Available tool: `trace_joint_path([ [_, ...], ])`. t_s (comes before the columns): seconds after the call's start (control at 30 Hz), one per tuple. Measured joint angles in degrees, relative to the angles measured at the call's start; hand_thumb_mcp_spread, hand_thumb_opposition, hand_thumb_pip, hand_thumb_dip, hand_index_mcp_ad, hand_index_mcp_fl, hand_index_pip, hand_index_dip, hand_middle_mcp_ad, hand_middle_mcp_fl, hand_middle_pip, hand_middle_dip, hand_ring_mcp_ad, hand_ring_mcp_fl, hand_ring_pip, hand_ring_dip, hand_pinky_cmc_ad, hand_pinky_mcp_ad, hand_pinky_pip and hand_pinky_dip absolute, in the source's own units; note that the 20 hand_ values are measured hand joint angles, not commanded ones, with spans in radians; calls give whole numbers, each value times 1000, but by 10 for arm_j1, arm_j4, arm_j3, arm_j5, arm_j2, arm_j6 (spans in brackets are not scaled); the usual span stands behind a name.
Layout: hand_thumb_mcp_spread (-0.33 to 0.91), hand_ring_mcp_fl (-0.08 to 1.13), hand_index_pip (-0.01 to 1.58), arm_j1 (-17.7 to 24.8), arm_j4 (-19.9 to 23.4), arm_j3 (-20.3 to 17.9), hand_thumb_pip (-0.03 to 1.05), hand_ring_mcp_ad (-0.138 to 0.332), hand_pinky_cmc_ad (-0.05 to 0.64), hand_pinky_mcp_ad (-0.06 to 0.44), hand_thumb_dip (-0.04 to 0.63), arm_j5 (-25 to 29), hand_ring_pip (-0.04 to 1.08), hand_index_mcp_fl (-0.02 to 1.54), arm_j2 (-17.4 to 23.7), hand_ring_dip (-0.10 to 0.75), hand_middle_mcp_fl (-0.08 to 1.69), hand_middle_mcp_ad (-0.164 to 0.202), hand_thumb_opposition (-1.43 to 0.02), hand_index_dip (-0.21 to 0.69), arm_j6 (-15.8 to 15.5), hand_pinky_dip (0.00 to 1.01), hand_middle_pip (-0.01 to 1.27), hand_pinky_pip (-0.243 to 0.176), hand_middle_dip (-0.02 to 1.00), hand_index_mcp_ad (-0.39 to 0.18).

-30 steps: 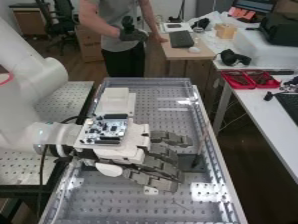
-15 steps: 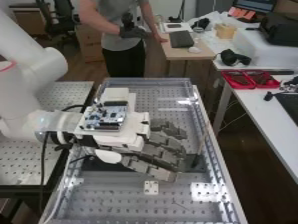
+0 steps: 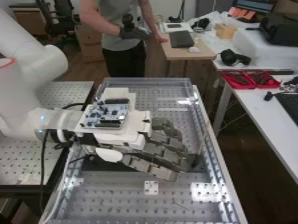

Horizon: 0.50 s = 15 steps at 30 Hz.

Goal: Grab the paper clip and place it in the clear container

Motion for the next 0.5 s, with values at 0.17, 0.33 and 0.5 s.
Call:
trace_joint_path([
  [0.17,450,145,934,-2,5,-2,846,80,394,201,333,1,391,9,-8,349,353,7,-791,-173,-6,443,326,16,515,-187],
  [0.33,450,148,841,-6,7,-3,845,80,394,201,333,4,391,9,-22,353,368,7,-791,-183,-7,443,340,19,515,-187],
  [0.5,450,148,759,-10,1,0,845,80,394,201,333,8,391,3,-38,349,365,7,-791,-195,-8,435,368,16,517,-187],
])
